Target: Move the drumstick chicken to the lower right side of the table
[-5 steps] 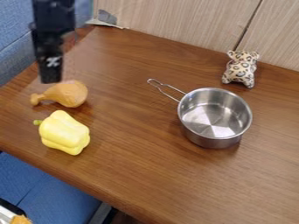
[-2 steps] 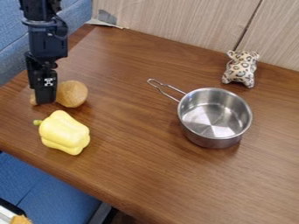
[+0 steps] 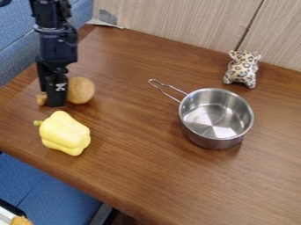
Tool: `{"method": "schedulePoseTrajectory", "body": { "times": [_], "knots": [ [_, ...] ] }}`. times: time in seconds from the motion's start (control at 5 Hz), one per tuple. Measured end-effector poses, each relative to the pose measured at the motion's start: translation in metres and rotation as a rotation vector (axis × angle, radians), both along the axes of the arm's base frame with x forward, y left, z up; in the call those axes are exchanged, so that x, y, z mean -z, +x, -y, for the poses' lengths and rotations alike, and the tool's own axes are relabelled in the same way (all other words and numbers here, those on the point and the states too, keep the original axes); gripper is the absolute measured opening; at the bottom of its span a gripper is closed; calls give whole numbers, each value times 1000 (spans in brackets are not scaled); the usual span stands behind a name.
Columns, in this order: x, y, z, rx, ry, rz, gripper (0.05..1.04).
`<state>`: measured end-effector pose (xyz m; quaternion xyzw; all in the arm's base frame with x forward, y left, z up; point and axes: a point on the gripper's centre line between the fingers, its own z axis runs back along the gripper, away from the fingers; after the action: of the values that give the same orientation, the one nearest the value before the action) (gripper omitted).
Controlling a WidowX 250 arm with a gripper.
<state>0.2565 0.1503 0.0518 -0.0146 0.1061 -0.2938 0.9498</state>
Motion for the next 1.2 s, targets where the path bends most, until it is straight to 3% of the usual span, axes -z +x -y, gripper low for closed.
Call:
{"method": "schedulePoseTrajectory", "body": {
  "times": [0.4,0.6,1.0,1.2],
  "knots": [
    [4,7,16,2,30,31,384],
    [3,8,17,-16,43,55,328],
    [-1,7,16,-73,75,86,328],
    [-19,9,22,-161,132,117,328]
  ]
}}
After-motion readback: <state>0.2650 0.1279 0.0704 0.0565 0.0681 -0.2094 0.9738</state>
